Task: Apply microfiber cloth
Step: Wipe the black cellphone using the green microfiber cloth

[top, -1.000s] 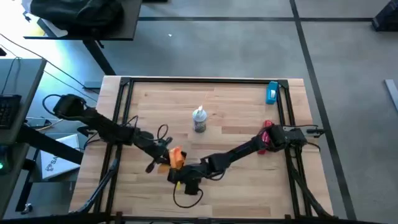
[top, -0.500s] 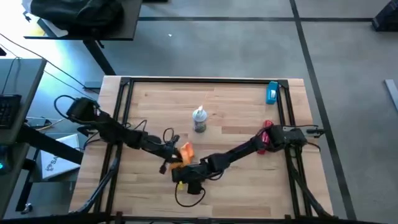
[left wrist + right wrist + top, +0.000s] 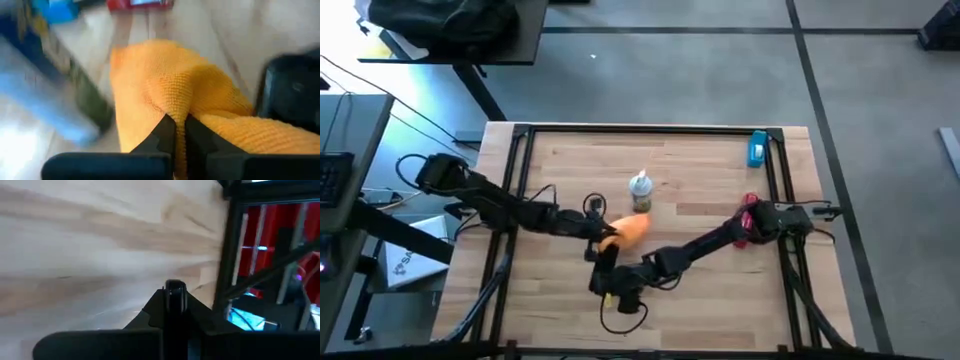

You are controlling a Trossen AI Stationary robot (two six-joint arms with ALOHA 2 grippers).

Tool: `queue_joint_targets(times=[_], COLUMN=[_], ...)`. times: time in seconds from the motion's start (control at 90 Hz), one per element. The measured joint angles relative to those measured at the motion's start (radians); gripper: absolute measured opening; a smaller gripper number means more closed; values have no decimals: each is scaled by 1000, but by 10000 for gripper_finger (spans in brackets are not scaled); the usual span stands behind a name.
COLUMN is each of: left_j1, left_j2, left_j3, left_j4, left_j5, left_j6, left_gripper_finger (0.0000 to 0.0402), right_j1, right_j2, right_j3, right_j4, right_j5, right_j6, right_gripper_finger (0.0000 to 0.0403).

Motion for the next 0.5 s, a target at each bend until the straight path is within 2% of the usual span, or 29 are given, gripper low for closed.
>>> queue_joint_targets(times=[0.2,0.344,0.422,0.5], left_j1=[-122,-239,-301,-342], left_j2=[-228,-381,-445,-482], left_j3=[-1,-1,-2,-2], left_j4=[-345,-535,-574,-529], left_j5=[-125,-221,-286,-337], left_j6=[-117,-247,-282,-257], left_gripper_finger=[0,0,0,0], right_j1=[-2,-6,-19,-36], right_j2=[0,0,0,2], right_j3=[0,-1,-1,-2], right_j4=[-3,18,19,40], right_j5=[15,8,-36,-93], right_j6=[58,129,171,177], right_gripper_finger=[6,6,3,2])
